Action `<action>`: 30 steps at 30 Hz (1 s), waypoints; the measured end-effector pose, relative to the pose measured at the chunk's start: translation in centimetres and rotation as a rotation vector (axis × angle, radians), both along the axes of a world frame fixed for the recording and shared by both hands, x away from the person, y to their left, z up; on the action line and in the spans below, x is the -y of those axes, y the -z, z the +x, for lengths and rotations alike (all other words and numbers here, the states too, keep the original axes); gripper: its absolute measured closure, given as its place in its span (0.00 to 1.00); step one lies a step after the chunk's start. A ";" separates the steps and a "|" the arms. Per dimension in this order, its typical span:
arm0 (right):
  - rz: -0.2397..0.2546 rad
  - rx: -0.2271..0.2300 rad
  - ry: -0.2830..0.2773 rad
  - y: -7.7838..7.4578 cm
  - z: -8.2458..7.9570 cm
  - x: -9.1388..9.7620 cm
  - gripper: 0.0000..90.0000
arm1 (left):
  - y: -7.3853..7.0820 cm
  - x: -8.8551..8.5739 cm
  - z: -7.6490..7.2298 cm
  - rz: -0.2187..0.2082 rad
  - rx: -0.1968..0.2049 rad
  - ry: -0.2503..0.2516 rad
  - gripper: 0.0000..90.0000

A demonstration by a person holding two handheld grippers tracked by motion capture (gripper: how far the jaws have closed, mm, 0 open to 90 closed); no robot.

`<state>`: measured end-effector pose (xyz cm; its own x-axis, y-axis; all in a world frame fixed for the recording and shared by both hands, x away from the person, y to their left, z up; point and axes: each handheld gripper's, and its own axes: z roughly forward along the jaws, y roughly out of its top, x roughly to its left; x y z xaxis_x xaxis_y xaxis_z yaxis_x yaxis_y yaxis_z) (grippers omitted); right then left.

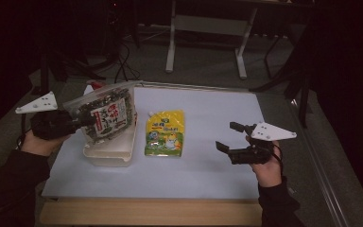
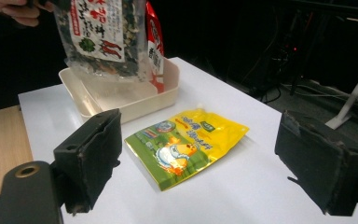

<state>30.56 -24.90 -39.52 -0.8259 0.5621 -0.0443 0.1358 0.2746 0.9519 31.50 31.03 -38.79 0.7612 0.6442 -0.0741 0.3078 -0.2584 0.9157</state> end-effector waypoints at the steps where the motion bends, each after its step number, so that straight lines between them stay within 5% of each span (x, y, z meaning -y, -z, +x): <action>1: -0.003 -0.002 0.001 0.0 0.0 -0.1 0.16 | 0.2 -0.1 0.2 0.002 -0.008 0.002 0.85; 15: -0.016 -0.002 -0.003 0.1 -0.1 0.0 0.16 | 2.1 0.5 2.1 0.043 -0.044 0.002 0.85; 24: -0.020 -0.005 -0.010 0.2 -0.1 -0.1 0.16 | 3.8 -0.5 2.5 -0.026 -0.040 0.006 0.85; 28: -0.025 -0.009 -0.015 0.3 -0.1 -0.3 0.16 | 4.5 -0.1 2.6 0.019 -0.065 0.010 0.85; 30: -0.030 -0.008 -0.018 0.4 -0.1 -0.4 0.16 | 5.1 -0.2 2.6 0.008 -0.066 0.009 0.85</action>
<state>30.49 -24.53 -39.96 -0.8362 0.5457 -0.0541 0.1381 0.3050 0.9423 34.09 31.20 -43.93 0.7608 0.6378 -0.1197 0.3653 -0.2686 0.8913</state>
